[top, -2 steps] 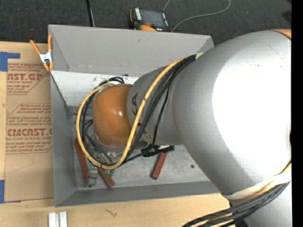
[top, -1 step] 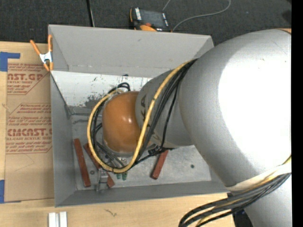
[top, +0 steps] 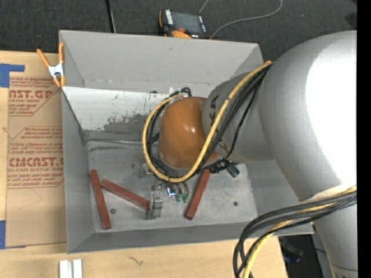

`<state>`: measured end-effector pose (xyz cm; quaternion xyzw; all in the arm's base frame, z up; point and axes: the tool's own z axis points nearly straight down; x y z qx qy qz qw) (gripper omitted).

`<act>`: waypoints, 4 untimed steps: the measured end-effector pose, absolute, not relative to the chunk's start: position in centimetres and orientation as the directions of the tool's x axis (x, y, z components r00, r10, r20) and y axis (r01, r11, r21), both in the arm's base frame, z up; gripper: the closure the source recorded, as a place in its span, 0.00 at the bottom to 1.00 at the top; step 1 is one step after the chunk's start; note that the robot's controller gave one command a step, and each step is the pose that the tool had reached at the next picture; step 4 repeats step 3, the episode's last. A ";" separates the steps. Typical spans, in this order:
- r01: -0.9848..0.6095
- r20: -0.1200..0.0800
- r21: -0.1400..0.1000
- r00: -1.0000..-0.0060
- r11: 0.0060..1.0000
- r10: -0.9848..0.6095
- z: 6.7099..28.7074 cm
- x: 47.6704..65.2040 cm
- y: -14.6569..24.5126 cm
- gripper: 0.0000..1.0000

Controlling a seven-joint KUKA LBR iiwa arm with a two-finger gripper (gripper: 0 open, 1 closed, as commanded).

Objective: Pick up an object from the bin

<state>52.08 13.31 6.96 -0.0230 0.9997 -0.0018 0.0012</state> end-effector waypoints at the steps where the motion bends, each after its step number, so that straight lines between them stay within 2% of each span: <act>1: -0.052 -0.002 0.002 -0.999 0.999 -0.052 7.0 51.9 13.9 1.00; 2: -0.056 -0.010 0.001 -0.998 0.998 -0.056 18.0 54.0 12.8 1.00; 3: -0.060 -0.010 0.000 -0.998 0.998 -0.060 25.2 54.3 11.4 1.00; 4: -0.060 -0.010 0.000 -0.998 0.998 -0.060 25.2 54.3 11.4 1.00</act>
Offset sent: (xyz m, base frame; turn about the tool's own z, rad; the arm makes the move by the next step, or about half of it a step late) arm 0.0000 0.0000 0.0000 0.0000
